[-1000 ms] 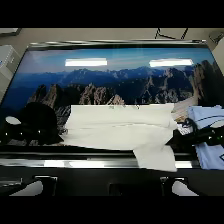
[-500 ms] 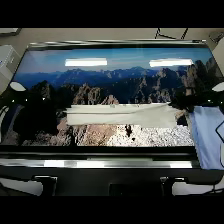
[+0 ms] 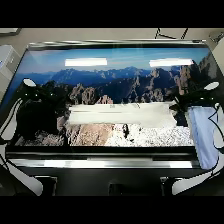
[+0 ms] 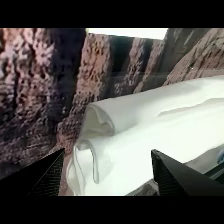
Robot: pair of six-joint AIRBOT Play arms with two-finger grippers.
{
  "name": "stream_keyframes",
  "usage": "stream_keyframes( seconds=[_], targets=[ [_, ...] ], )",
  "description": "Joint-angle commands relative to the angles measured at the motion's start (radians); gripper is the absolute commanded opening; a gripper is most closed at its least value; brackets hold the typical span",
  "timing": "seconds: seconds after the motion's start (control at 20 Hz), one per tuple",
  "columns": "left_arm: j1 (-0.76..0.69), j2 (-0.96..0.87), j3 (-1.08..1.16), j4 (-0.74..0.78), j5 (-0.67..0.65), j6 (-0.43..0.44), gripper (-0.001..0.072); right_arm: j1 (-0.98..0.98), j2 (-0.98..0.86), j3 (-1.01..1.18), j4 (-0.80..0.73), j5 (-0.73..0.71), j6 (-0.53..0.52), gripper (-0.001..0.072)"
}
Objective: Fold the clothes and pants, and hang the long-sleeved shirts on hangers.
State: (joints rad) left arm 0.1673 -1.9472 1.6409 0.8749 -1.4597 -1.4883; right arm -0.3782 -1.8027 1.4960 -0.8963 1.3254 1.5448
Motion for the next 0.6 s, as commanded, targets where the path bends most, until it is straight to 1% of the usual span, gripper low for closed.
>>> stream_keyframes(
  seconds=[0.0, 0.1, 0.15, 0.3, 0.55],
  targets=[
    [0.065, 0.037, 0.059, -0.022, -0.075, 0.004, 0.0609, -0.120, -0.015, 0.045, -0.022, 0.185, -0.052, 0.0697],
    [0.104, 0.101, 0.067, -0.023, -0.078, -0.005, 0.0609, -0.187, -0.023, 0.029, -0.133, 0.241, -0.039, 0.0711],
    [0.113, 0.133, 0.067, -0.023, -0.078, -0.005, 0.0608, -0.198, -0.029, 0.012, -0.145, 0.240, -0.052, 0.0713],
    [0.098, 0.220, 0.067, -0.023, -0.079, -0.005, 0.0608, -0.183, -0.064, -0.041, -0.094, 0.183, -0.130, 0.0715],
    [0.003, 0.306, 0.068, -0.023, -0.077, -0.005, 0.0609, -0.102, -0.128, -0.047, 0.002, 0.125, -0.188, 0.0712]
  ],
)
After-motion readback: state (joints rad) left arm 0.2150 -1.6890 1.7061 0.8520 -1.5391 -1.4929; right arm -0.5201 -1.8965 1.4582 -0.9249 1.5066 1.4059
